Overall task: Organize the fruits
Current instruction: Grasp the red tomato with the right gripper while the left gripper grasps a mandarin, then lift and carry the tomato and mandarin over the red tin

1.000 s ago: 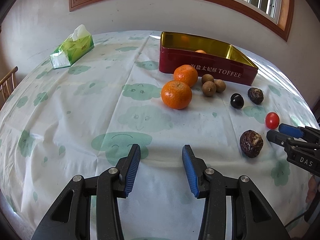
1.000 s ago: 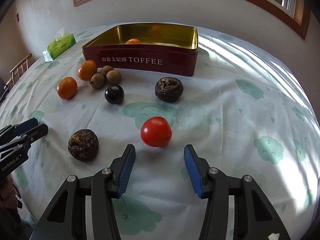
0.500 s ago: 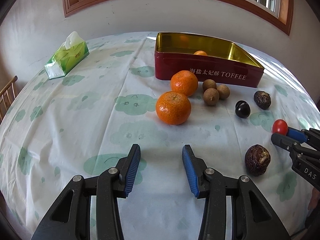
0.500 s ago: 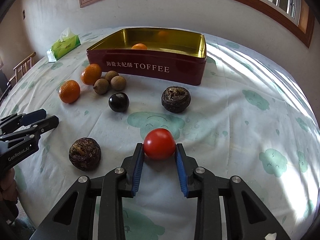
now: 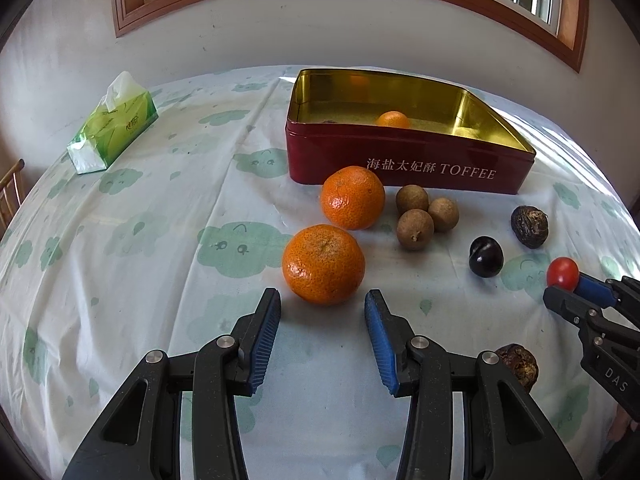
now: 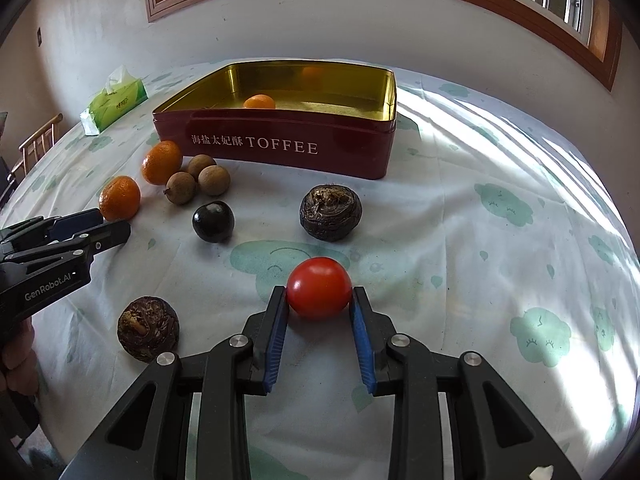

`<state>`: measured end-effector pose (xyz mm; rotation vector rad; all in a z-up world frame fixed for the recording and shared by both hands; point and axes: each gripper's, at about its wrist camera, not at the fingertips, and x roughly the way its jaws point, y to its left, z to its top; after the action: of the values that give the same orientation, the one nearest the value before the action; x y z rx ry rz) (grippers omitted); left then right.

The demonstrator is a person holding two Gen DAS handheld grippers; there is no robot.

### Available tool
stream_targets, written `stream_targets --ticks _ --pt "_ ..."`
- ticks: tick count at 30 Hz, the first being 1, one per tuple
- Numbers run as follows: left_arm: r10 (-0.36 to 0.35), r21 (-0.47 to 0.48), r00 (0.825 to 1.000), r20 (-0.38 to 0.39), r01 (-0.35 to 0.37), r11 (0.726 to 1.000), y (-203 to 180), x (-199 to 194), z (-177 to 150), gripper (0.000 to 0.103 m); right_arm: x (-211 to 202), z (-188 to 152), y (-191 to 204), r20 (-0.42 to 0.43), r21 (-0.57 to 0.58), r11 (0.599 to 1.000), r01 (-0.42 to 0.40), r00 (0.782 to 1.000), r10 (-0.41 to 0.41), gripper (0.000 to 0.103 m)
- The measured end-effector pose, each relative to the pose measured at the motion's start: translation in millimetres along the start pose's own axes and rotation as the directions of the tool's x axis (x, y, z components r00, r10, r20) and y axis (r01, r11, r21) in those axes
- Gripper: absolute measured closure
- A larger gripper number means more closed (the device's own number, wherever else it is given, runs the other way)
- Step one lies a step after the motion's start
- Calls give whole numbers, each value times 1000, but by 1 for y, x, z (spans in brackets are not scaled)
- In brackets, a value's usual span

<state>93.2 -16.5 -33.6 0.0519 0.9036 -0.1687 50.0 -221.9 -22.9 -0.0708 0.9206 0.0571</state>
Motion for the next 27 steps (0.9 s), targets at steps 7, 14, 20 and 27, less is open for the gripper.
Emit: stream_targets --ticks 7,14,20,27 --pt "11 -17 1000 -1 -11 1000 0 9 9 55 4 5 -2 3 5 1000 5 1000 -5 74" --pt "16 -17 1000 7 -16 1000 -2 12 11 56 6 7 -2 6 9 1000 8 1000 -8 74" --pt "10 -20 1000 8 -10 1000 0 12 11 60 6 7 -2 6 8 1000 9 1000 -9 74" --pt "14 -17 1000 8 -14 1000 0 11 11 61 7 8 -2 4 9 1000 10 1000 -10 74"
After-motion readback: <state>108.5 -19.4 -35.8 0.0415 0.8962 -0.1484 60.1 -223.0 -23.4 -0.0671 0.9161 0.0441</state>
